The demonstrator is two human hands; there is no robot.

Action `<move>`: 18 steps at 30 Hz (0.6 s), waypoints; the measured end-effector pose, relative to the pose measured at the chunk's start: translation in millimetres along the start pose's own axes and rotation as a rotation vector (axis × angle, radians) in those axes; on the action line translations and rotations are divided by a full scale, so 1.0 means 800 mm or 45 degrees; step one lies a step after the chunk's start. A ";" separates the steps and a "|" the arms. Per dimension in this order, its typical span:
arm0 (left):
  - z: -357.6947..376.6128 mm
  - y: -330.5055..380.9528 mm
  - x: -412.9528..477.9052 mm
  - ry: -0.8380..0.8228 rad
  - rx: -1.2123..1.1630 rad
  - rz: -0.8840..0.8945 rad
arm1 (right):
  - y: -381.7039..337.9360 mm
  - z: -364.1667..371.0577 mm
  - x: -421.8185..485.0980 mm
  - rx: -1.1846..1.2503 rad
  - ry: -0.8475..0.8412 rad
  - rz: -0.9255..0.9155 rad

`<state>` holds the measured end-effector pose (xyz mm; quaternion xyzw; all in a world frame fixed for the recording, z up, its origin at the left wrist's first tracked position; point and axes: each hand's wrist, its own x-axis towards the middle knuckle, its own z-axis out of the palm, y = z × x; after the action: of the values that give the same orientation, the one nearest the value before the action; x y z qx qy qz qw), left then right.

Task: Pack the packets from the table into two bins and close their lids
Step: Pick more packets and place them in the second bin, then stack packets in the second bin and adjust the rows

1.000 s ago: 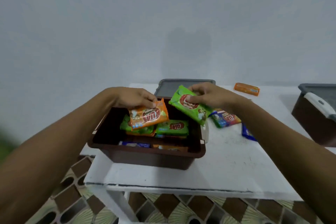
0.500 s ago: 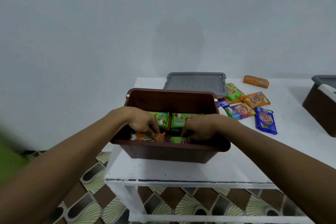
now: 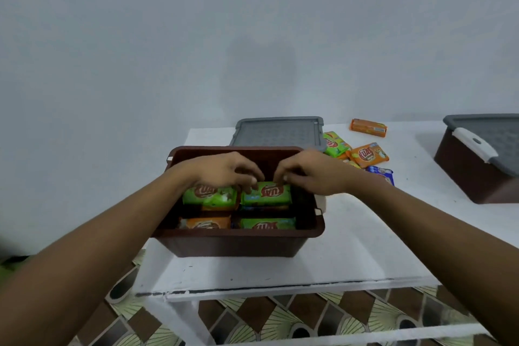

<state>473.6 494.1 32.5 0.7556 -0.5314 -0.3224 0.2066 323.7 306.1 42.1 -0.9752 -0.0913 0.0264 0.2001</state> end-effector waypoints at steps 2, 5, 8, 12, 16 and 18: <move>0.003 0.025 0.021 0.134 -0.136 0.057 | 0.022 -0.007 -0.023 0.219 0.289 0.049; 0.010 0.061 0.057 0.332 -0.252 0.095 | 0.076 -0.006 -0.061 0.274 0.530 0.280; 0.019 0.096 0.100 0.431 -0.259 0.125 | 0.151 0.008 -0.109 0.110 0.416 0.650; 0.041 0.141 0.168 0.424 -0.062 0.107 | 0.222 0.044 -0.178 -0.040 0.115 0.890; 0.076 0.165 0.247 0.196 0.301 -0.026 | 0.249 0.048 -0.214 0.091 0.279 1.040; 0.097 0.170 0.282 0.148 0.380 -0.146 | 0.255 0.042 -0.224 0.173 0.327 1.110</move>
<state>379.0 237.8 6.8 0.8244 -0.5165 -0.2069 0.1038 179.2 101.3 -66.7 -0.9026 0.3550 -0.0072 0.2434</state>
